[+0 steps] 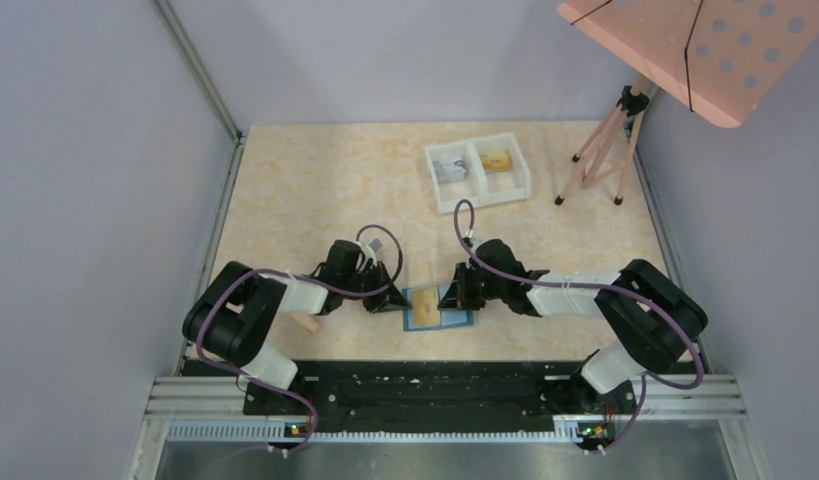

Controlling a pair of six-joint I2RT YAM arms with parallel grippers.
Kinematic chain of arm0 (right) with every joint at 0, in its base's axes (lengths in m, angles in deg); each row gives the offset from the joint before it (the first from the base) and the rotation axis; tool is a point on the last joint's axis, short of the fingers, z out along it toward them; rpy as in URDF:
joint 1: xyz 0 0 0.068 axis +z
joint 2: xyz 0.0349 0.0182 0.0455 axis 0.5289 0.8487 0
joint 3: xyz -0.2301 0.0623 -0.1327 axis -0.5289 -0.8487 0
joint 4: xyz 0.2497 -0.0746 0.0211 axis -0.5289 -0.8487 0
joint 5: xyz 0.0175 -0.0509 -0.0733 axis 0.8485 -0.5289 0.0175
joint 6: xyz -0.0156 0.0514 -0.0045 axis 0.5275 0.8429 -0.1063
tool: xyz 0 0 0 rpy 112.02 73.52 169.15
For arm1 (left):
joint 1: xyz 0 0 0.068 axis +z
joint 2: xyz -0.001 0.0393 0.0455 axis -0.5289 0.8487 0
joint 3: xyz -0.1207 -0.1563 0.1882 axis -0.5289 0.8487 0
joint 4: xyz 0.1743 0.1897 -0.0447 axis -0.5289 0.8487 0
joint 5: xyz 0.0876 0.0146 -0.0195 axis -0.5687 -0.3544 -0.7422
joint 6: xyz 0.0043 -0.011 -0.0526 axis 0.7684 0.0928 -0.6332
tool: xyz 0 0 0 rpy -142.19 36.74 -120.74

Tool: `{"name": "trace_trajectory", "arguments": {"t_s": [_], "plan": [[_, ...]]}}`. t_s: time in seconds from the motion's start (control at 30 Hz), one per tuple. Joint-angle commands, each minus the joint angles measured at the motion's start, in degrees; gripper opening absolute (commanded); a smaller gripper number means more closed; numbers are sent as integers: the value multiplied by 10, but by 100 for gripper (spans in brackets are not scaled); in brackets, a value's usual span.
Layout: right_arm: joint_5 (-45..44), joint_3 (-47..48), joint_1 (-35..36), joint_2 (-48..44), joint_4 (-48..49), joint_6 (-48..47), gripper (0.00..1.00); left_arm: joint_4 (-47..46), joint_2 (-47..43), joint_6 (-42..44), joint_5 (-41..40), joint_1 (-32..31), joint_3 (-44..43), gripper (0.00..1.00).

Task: Take the credit cards out of the card holder
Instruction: Remove the credit card from the card holder.

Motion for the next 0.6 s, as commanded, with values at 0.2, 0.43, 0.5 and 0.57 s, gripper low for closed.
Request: {"name": "trace_trajectory", "arguments": {"t_s": [0.2,0.43,0.5,0.57], "plan": [[8,-10,-22,-49,-5,-14,0,66,14,40,-52,-5,-3,3],[13,-15,-32,-66,-18,-21,0,70,13,43,-53,-5,-6,3],[15,-16,-35,-72,-21,-21,0,71,13,43,-52,-6,-6,3],[15,-17,-40,-79,-27,-22,0,71,11,43,-51,-5,-6,3]]}}
